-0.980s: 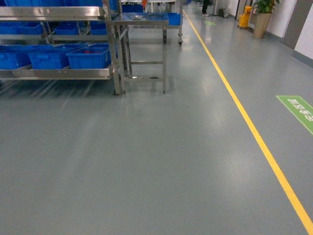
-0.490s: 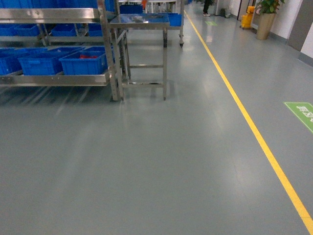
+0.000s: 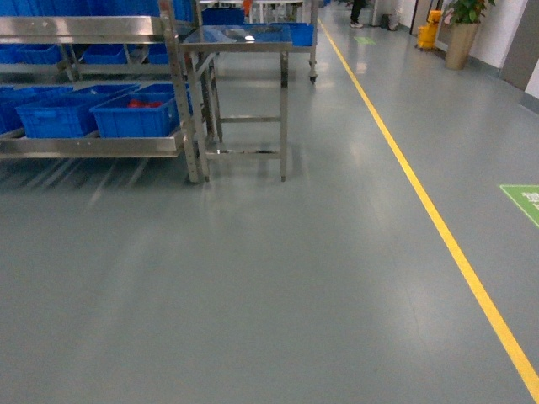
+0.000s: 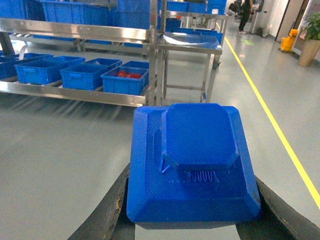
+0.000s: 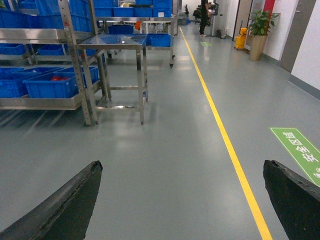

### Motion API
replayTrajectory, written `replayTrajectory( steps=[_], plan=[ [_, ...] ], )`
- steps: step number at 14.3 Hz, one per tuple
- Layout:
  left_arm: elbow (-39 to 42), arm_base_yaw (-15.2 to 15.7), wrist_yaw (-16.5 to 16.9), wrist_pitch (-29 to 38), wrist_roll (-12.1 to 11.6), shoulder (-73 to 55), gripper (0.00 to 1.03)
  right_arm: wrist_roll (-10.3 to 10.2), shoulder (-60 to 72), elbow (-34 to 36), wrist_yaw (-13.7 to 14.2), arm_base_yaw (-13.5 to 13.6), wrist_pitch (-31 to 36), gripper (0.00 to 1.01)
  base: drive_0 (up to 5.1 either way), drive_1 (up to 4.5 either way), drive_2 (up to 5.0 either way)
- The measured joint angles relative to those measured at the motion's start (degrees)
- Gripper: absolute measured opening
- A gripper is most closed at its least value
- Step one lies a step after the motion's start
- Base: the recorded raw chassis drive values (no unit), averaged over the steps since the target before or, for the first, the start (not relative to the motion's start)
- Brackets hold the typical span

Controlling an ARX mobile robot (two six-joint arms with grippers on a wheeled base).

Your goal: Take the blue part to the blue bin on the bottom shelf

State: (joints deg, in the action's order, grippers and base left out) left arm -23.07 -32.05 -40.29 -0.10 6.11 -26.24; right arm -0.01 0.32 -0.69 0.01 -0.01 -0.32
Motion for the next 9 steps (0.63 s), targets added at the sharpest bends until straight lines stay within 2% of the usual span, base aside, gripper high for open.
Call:
replayTrajectory(
  steps=[9],
  plan=[
    [0.0, 0.0, 0.0, 0.0, 0.0, 0.0, 0.44, 0.0, 0.0, 0.0, 0.0, 0.0, 0.1, 0.98, 0.0, 4.29, -4.3]
  ],
)
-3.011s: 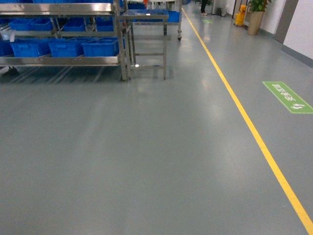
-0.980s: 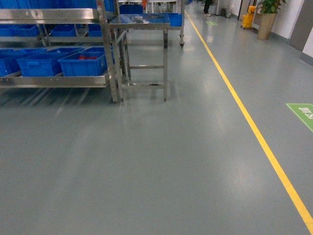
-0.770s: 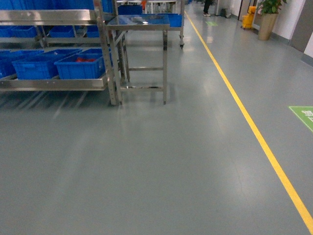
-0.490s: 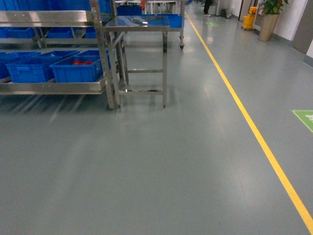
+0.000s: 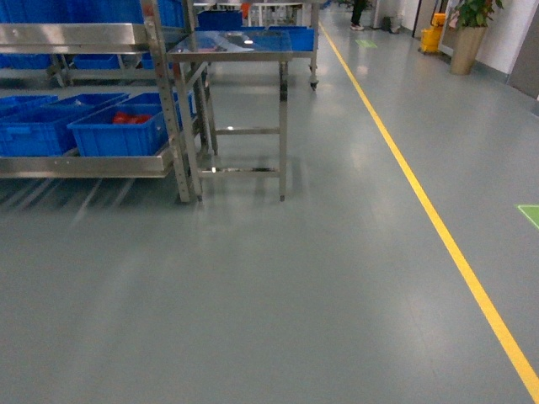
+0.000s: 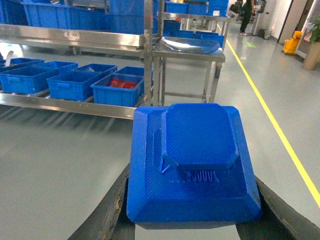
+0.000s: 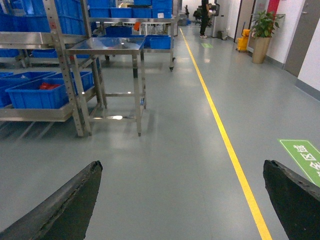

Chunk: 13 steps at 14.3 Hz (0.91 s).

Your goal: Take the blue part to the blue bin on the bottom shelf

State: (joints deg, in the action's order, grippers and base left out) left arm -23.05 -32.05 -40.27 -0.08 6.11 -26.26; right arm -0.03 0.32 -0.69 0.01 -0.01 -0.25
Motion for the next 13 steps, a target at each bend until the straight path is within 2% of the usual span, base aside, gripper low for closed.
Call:
replayTrajectory(
  steps=[13],
  plan=[
    [0.0, 0.0, 0.0, -0.3, 0.0, 0.0, 0.43, 0.0, 0.0, 0.0, 0.0, 0.0, 0.1, 0.98, 0.1, 4.36, -4.2]
  ],
)
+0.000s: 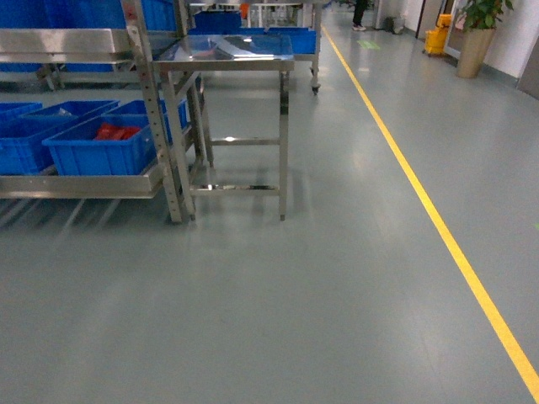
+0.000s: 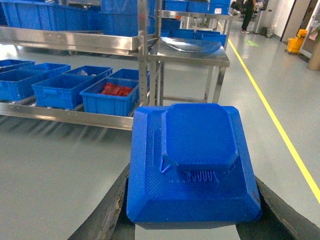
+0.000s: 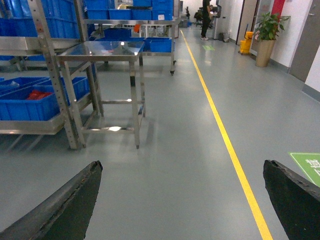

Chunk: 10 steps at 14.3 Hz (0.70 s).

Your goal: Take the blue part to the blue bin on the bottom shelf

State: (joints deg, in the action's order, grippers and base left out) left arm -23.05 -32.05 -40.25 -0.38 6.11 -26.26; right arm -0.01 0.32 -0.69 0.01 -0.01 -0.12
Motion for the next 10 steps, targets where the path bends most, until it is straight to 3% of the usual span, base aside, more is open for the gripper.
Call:
replayTrajectory(
  steps=[10],
  plan=[
    [0.0, 0.1, 0.0, 0.2, 0.0, 0.0, 0.43, 0.0, 0.0, 0.0, 0.0, 0.0, 0.0, 0.98, 0.0, 4.35, -4.3]
  ],
)
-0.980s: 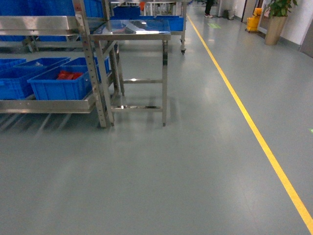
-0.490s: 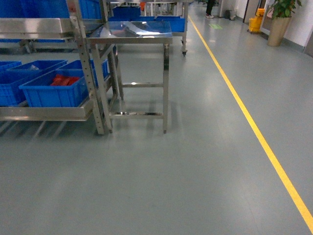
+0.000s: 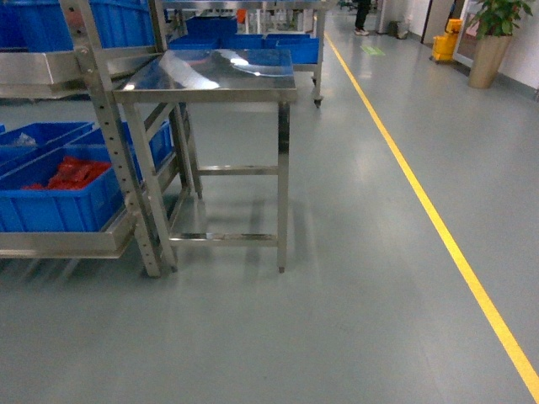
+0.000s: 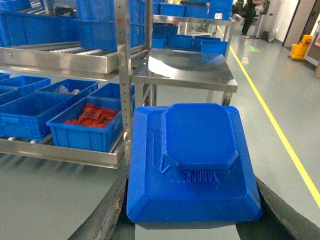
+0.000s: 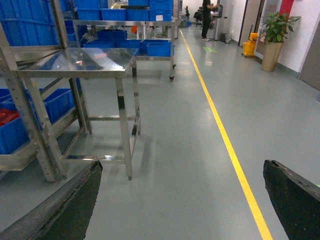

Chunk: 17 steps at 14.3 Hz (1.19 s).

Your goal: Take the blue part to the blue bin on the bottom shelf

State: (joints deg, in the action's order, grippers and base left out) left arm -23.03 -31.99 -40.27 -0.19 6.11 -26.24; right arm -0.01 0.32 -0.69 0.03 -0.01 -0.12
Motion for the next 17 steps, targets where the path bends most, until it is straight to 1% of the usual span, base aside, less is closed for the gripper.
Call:
replayTrajectory(
  steps=[17],
  plan=[
    [0.0, -0.1, 0.0, 0.0, 0.0, 0.0, 0.43, 0.0, 0.0, 0.0, 0.0, 0.0, -0.2, 0.98, 0.0, 4.33, -4.3]
  ],
)
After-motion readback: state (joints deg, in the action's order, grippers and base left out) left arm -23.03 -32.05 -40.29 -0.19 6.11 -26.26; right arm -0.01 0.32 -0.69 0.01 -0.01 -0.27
